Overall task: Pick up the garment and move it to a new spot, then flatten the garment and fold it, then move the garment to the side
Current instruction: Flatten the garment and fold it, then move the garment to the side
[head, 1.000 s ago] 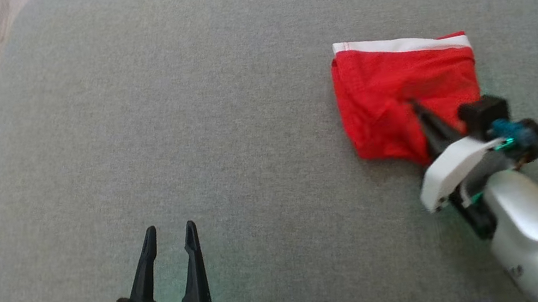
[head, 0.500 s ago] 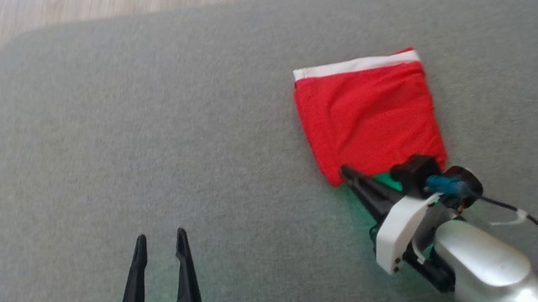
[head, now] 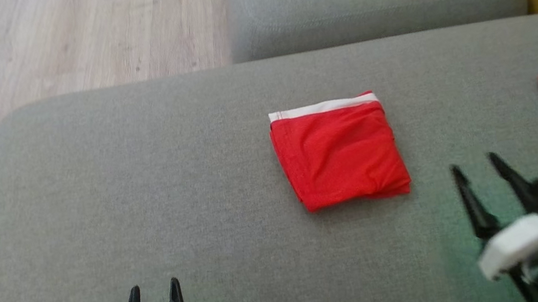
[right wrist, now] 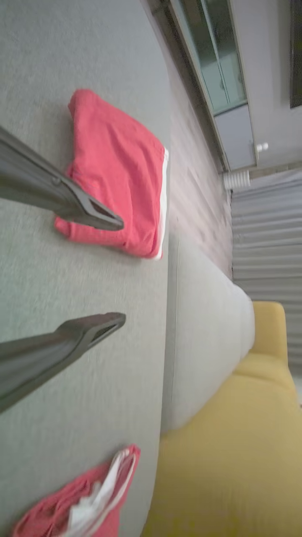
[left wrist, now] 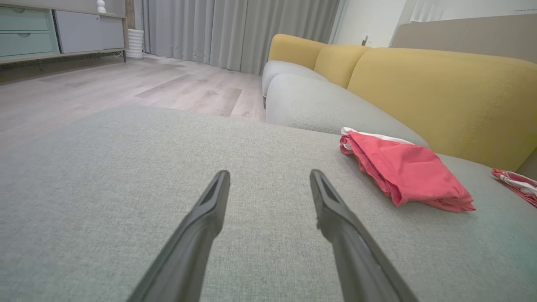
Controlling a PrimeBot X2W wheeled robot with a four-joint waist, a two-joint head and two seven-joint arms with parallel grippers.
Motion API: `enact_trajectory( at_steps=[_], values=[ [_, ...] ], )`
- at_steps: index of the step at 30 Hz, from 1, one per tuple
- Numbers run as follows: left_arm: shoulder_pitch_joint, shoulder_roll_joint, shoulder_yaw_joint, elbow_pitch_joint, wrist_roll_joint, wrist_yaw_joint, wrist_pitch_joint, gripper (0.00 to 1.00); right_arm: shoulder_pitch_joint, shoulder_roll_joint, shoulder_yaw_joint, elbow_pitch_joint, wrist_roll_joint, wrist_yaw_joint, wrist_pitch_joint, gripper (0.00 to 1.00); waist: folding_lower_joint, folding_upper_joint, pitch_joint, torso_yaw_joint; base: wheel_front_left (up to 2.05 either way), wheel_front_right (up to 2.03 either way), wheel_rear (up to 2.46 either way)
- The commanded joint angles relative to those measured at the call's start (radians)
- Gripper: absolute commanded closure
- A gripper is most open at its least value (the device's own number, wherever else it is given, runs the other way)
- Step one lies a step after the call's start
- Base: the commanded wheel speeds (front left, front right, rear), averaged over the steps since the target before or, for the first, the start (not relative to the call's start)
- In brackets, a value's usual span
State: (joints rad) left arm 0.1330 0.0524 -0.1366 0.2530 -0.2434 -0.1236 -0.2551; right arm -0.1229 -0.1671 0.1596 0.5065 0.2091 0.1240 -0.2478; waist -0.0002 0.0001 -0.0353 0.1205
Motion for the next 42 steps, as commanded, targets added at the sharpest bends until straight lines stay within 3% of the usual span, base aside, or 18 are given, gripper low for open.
enact_trajectory(
  at_steps=[1, 6, 10, 21, 26, 29, 33, 38, 42],
  values=[
    [-0.025, 0.003, 0.037, -0.017, 0.009, -0.003, -0.007, 0.0, 0.015, -0.008, -0.022, -0.067, -0.021, 0.007, -0.013, 0.0, 0.0002, -0.0001, -0.015, -0.003, 0.0, 0.0, 0.0],
    [-0.015, 0.011, 0.047, 0.016, 0.006, -0.005, -0.007, 0.0, 0.134, 0.025, -0.127, -0.182, -0.038, 0.007, -0.014, 0.0, 0.0002, -0.0001, -0.027, -0.007, 0.0, 0.0, 0.0],
    [-0.01, 0.016, 0.052, 0.026, 0.001, -0.006, -0.007, 0.0, 0.191, 0.044, -0.153, -0.221, -0.061, 0.007, -0.014, 0.0, 0.0002, -0.0001, -0.026, -0.012, 0.0, 0.0, 0.0],
    [-0.018, 0.045, 0.0, 0.011, -0.039, -0.007, -0.007, 0.0, 0.216, 0.08, -0.198, -0.223, -0.06, 0.007, -0.014, 0.0, 0.0002, -0.0001, -0.014, -0.016, 0.0, 0.0, 0.0],
    [-0.025, 0.058, -0.026, 0.007, -0.056, -0.007, -0.007, 0.0, 0.188, 0.09, -0.17, -0.186, 0.043, 0.007, -0.005, 0.0, 0.0002, -0.0001, -0.004, -0.011, 0.0, 0.0, 0.0],
    [-0.034, 0.067, -0.044, 0.001, -0.069, -0.007, -0.007, 0.0, 0.126, 0.072, -0.149, -0.211, 0.148, 0.007, 0.07, 0.0, 0.0002, -0.0001, 0.01, -0.006, 0.0, 0.0, 0.0],
    [-0.057, 0.076, -0.074, -0.014, -0.082, -0.007, -0.007, 0.0, 0.018, 0.041, -0.143, -0.266, 0.273, 0.007, 0.251, 0.0, 0.0002, -0.0001, 0.058, 0.012, 0.0, 0.0, 0.0],
    [-0.118, 0.082, -0.123, -0.033, -0.099, -0.007, -0.007, 0.0, -0.139, 0.015, -0.154, -0.234, 0.291, 0.007, 0.51, 0.0, 0.0002, -0.0001, 0.138, 0.054, 0.0, 0.0, 0.0],
    [-0.165, 0.086, -0.173, -0.031, -0.116, -0.007, -0.007, 0.0, -0.238, 0.044, -0.174, -0.148, 0.294, 0.007, 0.652, 0.0, 0.0002, -0.0001, 0.185, 0.1, 0.0, 0.0, 0.0]
  ],
)
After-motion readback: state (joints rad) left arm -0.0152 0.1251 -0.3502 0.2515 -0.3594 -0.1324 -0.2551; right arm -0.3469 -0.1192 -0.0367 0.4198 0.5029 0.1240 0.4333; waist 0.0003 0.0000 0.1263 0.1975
